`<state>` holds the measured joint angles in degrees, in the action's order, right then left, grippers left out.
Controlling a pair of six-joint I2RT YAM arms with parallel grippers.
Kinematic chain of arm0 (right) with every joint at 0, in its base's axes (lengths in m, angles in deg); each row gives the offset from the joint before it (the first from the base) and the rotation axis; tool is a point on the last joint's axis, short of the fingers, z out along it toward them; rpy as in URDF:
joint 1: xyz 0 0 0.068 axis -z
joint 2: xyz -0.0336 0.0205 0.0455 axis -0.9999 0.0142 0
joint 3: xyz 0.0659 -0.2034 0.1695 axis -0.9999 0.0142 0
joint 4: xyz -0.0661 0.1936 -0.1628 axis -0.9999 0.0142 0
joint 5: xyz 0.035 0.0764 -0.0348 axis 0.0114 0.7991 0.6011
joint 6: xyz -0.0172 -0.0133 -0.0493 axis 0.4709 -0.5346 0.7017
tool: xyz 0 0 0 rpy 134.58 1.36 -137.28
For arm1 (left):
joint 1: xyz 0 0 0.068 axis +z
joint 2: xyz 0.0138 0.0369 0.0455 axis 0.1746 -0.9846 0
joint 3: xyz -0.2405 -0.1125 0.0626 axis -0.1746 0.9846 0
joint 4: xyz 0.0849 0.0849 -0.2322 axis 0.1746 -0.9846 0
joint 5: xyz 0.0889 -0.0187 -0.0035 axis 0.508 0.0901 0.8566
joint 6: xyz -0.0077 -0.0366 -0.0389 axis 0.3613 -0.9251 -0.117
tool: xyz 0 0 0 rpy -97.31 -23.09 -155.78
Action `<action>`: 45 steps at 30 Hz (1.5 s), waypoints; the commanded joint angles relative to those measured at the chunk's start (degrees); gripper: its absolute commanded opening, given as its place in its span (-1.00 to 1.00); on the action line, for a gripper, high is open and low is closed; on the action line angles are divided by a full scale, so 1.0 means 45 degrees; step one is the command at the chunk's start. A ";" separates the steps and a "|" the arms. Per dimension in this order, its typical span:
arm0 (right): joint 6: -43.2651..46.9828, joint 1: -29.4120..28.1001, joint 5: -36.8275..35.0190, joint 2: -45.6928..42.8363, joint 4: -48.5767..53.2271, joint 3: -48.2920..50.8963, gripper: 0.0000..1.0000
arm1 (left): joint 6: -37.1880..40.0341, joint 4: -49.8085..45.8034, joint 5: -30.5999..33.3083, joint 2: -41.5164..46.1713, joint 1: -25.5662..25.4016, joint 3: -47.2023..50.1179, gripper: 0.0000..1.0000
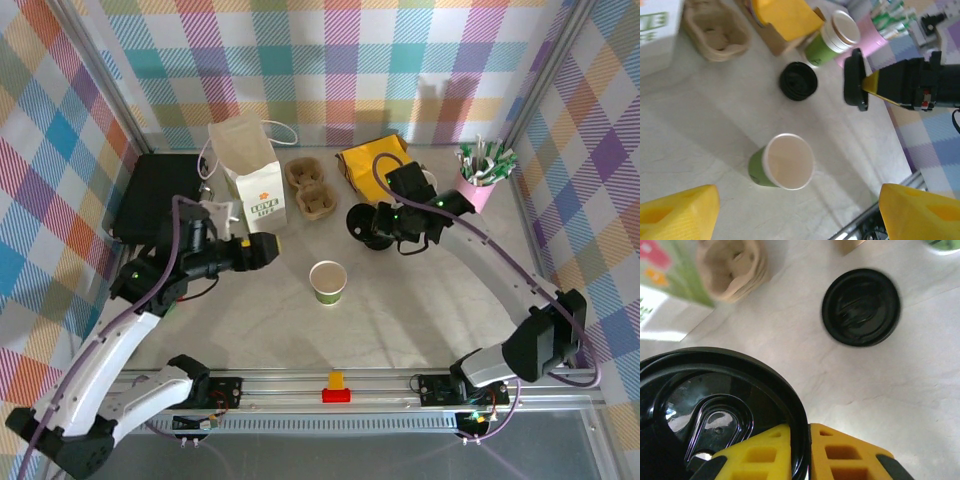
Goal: Pack the takeout coffee
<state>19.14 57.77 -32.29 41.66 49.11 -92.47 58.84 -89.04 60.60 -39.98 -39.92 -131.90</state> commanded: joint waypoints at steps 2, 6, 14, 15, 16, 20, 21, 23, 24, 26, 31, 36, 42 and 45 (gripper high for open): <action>-0.0293 -0.0754 0.0695 -0.0465 0.0679 0.0222 -0.68 | 0.0235 0.0882 -0.0184 -0.1315 -0.1042 -0.1064 0.66; -0.0589 -0.1549 0.0335 -0.0652 0.0753 0.0288 -0.69 | -0.0534 0.1447 -0.0949 -0.2413 -0.1165 -0.1293 0.67; -0.0861 -0.2202 0.0228 -0.0799 0.0694 0.0347 -0.69 | -0.2374 0.2595 -0.2131 -0.3628 -0.1292 -0.0922 0.67; -0.0885 -0.2246 0.0217 -0.0810 0.0694 0.0326 -0.69 | -0.2521 0.2757 -0.2241 -0.3724 -0.1292 -0.0891 0.66; -0.0895 -0.2285 0.0203 -0.0810 0.0694 0.0296 -0.68 | -0.2631 0.2867 -0.2313 -0.3831 -0.1325 -0.0889 0.65; -0.0905 -0.2401 0.0257 -0.0868 0.0655 0.0245 -0.68 | -0.2920 0.3186 -0.2517 -0.4199 -0.1465 -0.0884 0.59; -0.0914 -0.2412 0.0266 -0.0905 0.0645 0.0226 -0.68 | -0.2930 0.3161 -0.2465 -0.4315 -0.1516 -0.0908 0.59; -0.0934 -0.2470 0.0238 -0.0961 0.0635 0.0207 -0.68 | -0.2917 0.3083 -0.2341 -0.4515 -0.1623 -0.0890 0.59; -0.0949 -0.2485 0.0255 -0.0984 0.0640 0.0208 -0.68 | -0.2903 0.2973 -0.2224 -0.4651 -0.1691 -0.0908 0.58; -0.0992 -0.2528 0.0272 -0.1034 0.0618 0.0205 -0.68 | -0.2907 0.2938 -0.2198 -0.4875 -0.1778 -0.0872 0.58; -0.1027 -0.2647 0.0271 -0.1103 0.0591 0.0188 -0.68 | -0.3055 0.3356 -0.2351 -0.5195 -0.1937 -0.0743 0.29; -0.0920 -0.2705 0.0187 -0.1180 0.0521 0.0166 -0.67 | -0.3384 0.3882 -0.2773 -0.5300 -0.1937 -0.0596 -0.23; 0.0300 -0.2725 -0.0028 -0.1595 0.0095 0.0221 -0.43 | -0.4018 0.4314 -0.2830 -0.4802 -0.1937 -0.0219 -0.61; 0.1612 -0.2725 -0.0303 -0.2231 -0.0342 0.0354 -0.25 | -0.4520 0.4197 -0.2623 -0.4455 -0.1918 -0.0031 -0.67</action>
<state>20.10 45.96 -32.05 35.24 49.90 -91.22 41.00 -71.68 49.38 -62.87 -48.23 -132.88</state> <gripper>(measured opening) 0.364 0.186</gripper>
